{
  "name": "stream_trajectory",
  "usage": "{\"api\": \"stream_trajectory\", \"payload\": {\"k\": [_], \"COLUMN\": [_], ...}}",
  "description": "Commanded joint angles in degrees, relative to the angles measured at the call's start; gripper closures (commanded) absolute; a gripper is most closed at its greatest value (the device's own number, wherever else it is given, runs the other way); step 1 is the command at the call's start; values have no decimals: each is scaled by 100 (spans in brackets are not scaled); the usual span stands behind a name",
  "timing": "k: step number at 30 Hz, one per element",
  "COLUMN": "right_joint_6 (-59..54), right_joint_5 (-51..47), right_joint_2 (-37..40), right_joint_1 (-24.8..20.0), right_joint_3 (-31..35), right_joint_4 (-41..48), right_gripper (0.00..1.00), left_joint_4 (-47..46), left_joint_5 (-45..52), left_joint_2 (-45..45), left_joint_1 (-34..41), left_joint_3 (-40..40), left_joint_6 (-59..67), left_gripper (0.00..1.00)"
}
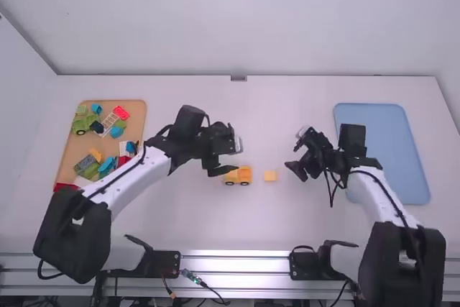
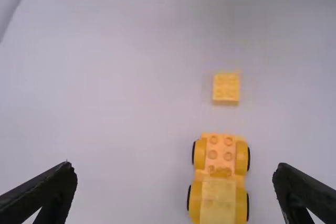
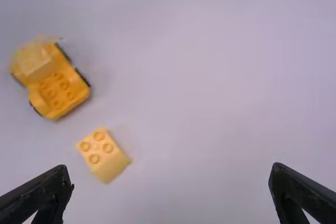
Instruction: Assemble lego blocks to make yellow taxi
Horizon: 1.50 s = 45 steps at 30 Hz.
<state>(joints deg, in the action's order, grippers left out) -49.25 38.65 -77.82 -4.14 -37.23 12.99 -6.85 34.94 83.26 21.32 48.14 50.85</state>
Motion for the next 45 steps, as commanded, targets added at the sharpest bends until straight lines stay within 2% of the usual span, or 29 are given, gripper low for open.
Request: {"api": "stream_trajectory", "payload": {"k": [1, 5, 9, 11, 18, 22, 27, 31, 34, 38, 41, 45], "right_joint_6": [-721, -931, -1655, -2039, -2304, -2302, -2435, -2739, -2813, -2879, -2881, -2879], "right_joint_5": [378, 378, 564, 739, 1110, 1117, 1410, 1556, 1572, 1576, 1576, 1565], "right_joint_2": [-489, -1260, -1848, -2067, -2401, -2687, -3101, -3153, -3155, -3155, -3155, -3153], "right_joint_1": [245, 579, 782, 837, 706, 737, 782, 645, 570, 579, 608, 597], "right_joint_3": [205, 354, 350, 352, 352, 352, 251, 50, -39, -33, -33, -33], "right_joint_4": [-319, -1029, -1110, -1110, -1292, -1585, -1759, -1276, -1029, -990, -1001, -994], "right_gripper": [1, 1, 0, 3, 12, 27, 30, 33, 40, 57, 70, 94], "left_joint_4": [474, 1329, 1718, 1954, 2868, 3058, 3165, 3237, 3224, 3101, 3136, 3355], "left_joint_5": [603, 763, 1182, 1266, 1266, 1539, 1692, 1665, 1646, 1646, 1650, 1657], "left_joint_2": [-187, -194, -109, -2, 285, 446, 597, 626, 626, 691, 862, 1181], "left_joint_1": [-216, -227, -181, -212, -271, -275, -387, -461, -446, -494, -527, -527], "left_joint_3": [-535, -1106, -1478, -1611, -1978, -2059, -2031, -2044, -2046, -2044, -2044, -2035], "left_joint_6": [222, -401, -9, 87, -186, -92, -173, -228, -219, 85, 89, 117], "left_gripper": [1, 1, 1, 1, 1, 1, 1, 1, 1, 0, 0, 1]}}
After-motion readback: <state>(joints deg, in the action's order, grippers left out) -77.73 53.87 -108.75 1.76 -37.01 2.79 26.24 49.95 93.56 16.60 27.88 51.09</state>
